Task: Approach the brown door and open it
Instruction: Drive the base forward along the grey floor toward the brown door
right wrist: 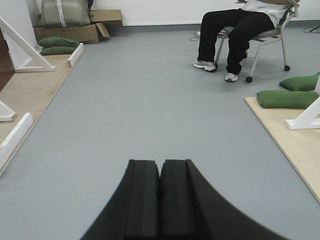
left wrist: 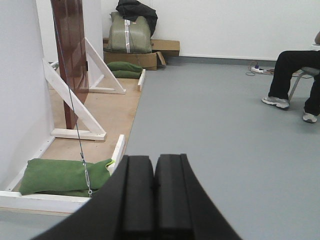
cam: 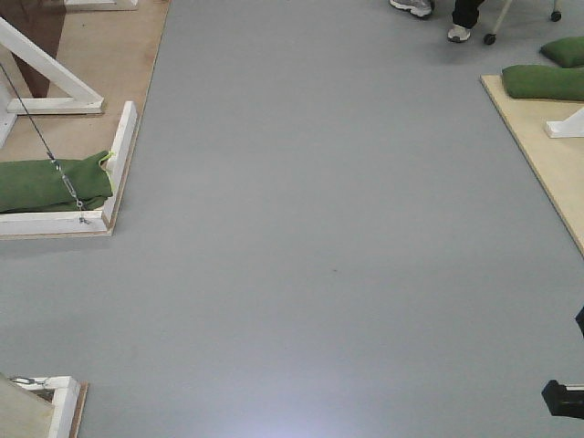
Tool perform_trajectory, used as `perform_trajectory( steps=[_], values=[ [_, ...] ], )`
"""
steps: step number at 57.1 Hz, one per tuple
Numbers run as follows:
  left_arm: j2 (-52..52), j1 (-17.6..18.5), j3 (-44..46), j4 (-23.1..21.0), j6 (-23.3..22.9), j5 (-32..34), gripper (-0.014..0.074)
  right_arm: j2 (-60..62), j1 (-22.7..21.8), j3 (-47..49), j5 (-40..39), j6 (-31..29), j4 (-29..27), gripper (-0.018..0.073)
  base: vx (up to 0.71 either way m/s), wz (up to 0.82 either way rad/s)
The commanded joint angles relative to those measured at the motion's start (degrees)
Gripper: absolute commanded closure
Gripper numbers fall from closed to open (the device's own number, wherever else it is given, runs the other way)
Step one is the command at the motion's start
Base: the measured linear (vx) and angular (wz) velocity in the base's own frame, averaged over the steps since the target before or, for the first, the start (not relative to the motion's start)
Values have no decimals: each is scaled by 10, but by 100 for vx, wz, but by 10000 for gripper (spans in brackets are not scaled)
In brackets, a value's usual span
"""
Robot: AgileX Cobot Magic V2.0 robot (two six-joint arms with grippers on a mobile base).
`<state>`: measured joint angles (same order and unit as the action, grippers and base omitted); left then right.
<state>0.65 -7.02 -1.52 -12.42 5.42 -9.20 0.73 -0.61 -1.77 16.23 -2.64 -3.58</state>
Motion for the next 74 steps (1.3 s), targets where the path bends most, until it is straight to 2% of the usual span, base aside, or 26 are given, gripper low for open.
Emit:
perform_trajectory(
  steps=[1,74],
  values=[
    [9,1,11,-2,-3,44,600,6,-3,-3,-47,-3,0,559,0,0],
    [9,1,11,-2,-3,44,600,6,-3,-3,-47,-3,0,559,0,0]
  ],
)
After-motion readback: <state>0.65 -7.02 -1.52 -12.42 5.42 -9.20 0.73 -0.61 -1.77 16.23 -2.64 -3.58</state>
